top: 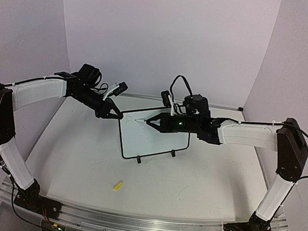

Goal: Write a sentence on the whiteboard

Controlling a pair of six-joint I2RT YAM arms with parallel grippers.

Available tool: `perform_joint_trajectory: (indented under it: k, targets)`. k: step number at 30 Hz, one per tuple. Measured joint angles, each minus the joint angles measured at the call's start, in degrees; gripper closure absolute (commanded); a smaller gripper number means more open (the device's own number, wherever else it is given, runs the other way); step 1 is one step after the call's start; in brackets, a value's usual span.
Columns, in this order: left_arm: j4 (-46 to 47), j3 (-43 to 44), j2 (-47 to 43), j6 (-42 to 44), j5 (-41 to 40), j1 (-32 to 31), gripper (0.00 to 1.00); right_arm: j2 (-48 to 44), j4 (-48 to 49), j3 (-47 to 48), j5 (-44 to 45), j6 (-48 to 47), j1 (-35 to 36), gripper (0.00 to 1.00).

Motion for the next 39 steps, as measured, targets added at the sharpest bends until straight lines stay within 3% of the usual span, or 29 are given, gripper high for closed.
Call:
perform_joint_trajectory:
  k: [39]
  targets:
    - [0.07,0.02,0.0,-0.02,-0.44,-0.04,1.0,1.41,-1.13,-1.12,4.44,-0.23,2.58,1.0]
